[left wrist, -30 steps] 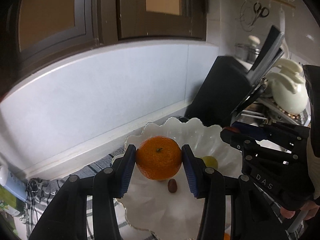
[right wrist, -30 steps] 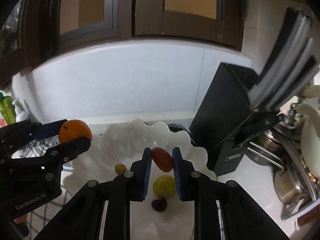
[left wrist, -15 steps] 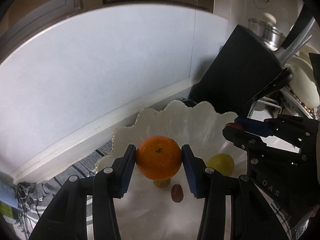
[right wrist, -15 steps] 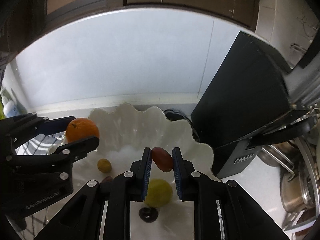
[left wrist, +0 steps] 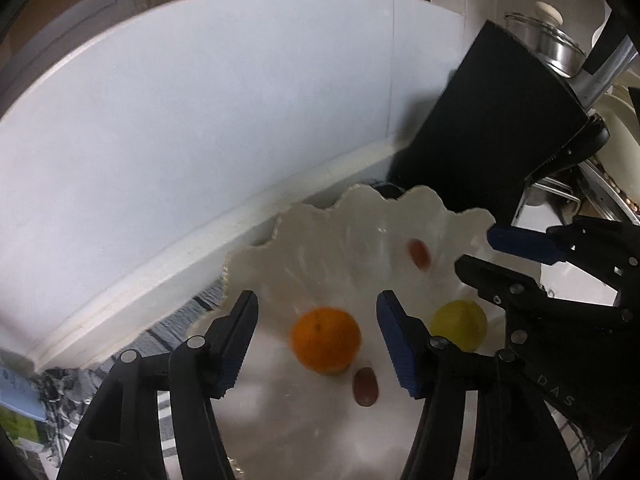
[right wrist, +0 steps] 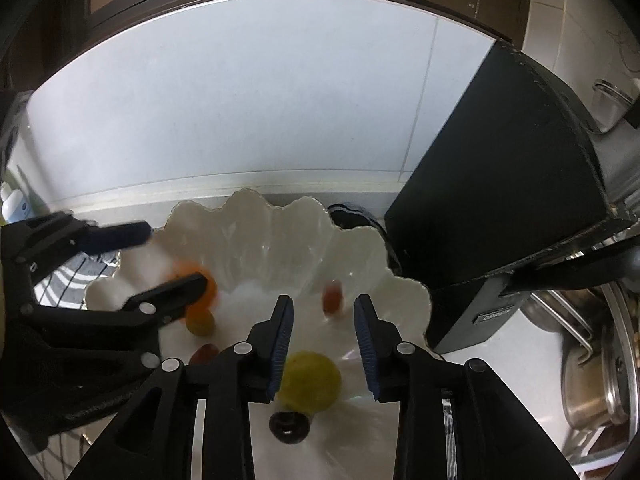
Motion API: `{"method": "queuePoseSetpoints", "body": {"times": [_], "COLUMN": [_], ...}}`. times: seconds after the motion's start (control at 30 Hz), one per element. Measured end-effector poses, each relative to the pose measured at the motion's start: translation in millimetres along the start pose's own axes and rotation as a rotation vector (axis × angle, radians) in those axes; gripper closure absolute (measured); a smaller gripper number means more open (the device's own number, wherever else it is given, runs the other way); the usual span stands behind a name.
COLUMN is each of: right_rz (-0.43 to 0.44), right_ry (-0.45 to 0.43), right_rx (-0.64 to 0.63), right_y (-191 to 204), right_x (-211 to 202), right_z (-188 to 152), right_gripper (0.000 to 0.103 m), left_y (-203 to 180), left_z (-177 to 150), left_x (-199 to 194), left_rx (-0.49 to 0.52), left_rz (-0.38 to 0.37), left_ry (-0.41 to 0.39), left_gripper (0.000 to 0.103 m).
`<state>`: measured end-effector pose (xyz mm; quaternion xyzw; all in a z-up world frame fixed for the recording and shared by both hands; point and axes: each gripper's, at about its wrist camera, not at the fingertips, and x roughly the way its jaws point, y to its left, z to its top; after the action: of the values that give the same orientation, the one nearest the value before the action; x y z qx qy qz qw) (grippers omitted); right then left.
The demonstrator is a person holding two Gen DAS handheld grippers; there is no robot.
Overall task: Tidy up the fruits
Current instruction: 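Open both tools to drop the orange and date into the bowl, then withdraw both open tools from the bowl back over the cloth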
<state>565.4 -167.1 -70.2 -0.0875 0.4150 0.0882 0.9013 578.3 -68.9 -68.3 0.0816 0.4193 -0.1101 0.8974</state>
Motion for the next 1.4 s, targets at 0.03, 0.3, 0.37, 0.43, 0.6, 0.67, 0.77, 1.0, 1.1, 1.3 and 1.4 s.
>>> {"method": "queuePoseSetpoints", "body": {"times": [0.03,0.3,0.37,0.43,0.6,0.67,0.77,1.0,1.1,1.3,1.4], "right_rz": [0.002,0.013,0.012,0.008,0.012,0.005,-0.009,-0.039,-0.057,-0.074,-0.079], "right_ry": [0.000,-0.038,-0.055,-0.077,-0.136,-0.162,-0.204,-0.282,-0.309,-0.342,-0.357], "right_rx": [0.004,0.038,0.039,0.041,0.057,0.056,0.048,0.048,0.044,0.051,0.053], "right_y": [-1,-4,-3,-3,1,3,7,14,17,20,21], "right_x": [-1,-24,-34,-45,-78,-91,-112,-159,-176,-207,-221], "right_z": [-1,-8,-10,-12,-19,-22,-27,-45,-53,-72,-83], "right_gripper": [0.070,0.070,0.070,0.070,0.066,0.064,0.064,0.060,0.060,0.060,0.060], "left_y": [0,6,7,10,9,7,6,0,-5,-17,-25], "left_z": [1,0,-1,-4,-12,-15,-21,-39,-48,-67,-78], "left_x": [-4,-36,-45,-59,-88,-101,-121,-160,-177,-209,-222], "left_rx": [0.005,-0.006,-0.016,-0.031,-0.045,-0.046,-0.053,-0.050,-0.035,-0.013,0.010], "left_rz": [0.007,0.060,0.062,0.062,0.054,0.046,0.041,0.025,0.033,0.023,0.035], "left_ry": [-0.008,-0.079,-0.096,-0.124,-0.175,-0.204,-0.234,-0.289,-0.319,-0.362,-0.386], "left_gripper": [0.042,0.031,0.028,0.024,0.019,0.018,0.018,0.018,0.018,0.018,0.018]}}
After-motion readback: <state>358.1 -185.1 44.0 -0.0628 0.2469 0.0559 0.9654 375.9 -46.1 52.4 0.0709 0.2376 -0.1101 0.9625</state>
